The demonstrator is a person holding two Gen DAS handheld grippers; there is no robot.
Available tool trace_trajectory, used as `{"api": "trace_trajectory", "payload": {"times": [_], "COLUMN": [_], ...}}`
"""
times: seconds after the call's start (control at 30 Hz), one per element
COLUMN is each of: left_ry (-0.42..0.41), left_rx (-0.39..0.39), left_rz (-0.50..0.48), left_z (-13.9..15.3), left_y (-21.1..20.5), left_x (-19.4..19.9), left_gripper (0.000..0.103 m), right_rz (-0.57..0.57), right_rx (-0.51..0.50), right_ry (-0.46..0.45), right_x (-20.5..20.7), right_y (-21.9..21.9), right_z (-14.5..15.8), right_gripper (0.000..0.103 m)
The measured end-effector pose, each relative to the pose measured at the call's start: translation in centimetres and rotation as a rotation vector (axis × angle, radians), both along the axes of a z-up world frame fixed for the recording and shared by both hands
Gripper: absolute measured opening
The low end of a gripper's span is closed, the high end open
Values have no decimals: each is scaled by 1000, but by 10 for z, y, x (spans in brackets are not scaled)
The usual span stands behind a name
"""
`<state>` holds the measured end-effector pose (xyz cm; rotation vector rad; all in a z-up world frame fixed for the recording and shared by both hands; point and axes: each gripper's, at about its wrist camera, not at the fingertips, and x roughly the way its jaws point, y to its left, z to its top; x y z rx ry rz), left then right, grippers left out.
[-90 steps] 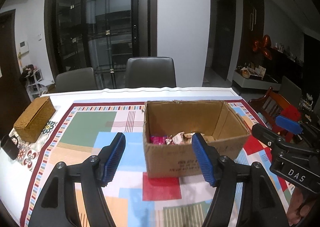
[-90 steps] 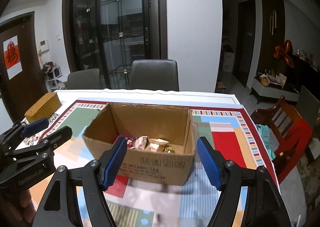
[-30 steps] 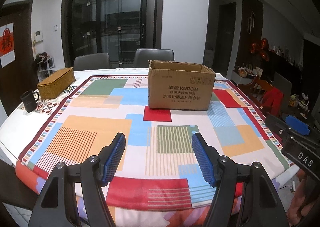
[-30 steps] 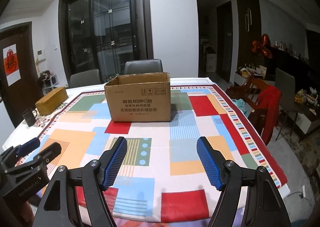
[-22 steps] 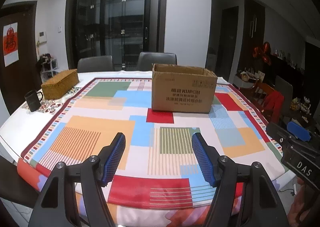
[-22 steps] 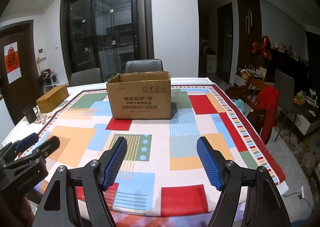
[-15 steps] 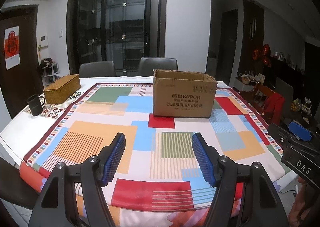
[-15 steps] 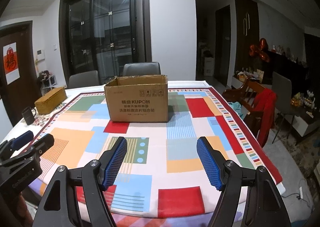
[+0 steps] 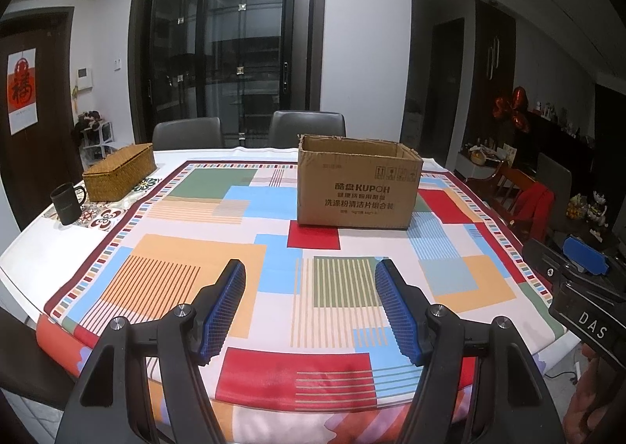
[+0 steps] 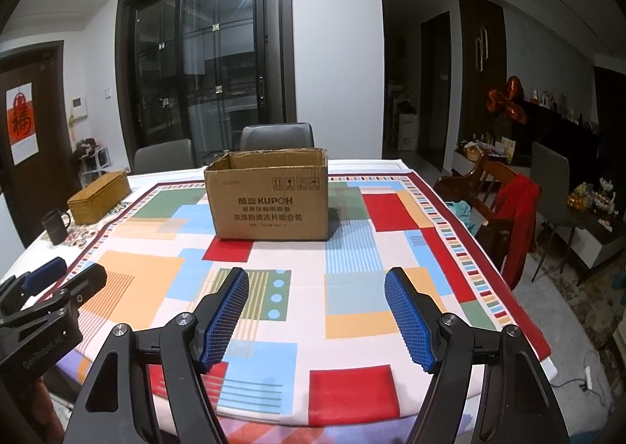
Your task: Organize snacks
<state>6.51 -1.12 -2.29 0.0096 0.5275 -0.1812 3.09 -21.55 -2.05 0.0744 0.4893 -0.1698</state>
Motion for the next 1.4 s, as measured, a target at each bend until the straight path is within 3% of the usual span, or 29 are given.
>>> {"api": "trace_trajectory", "payload": {"times": [1.4], "left_ry": [-5], "left_rx": [3], "left_rz": [7], "left_z": [-1], "left_y": [1], "left_x": [-2], "left_gripper": [68], "right_rz": [-1], "right_rx": [1], "right_ry": [-4], "right_x": [0], "right_y": [-2], "right_z": [0], "right_gripper": [73]}}
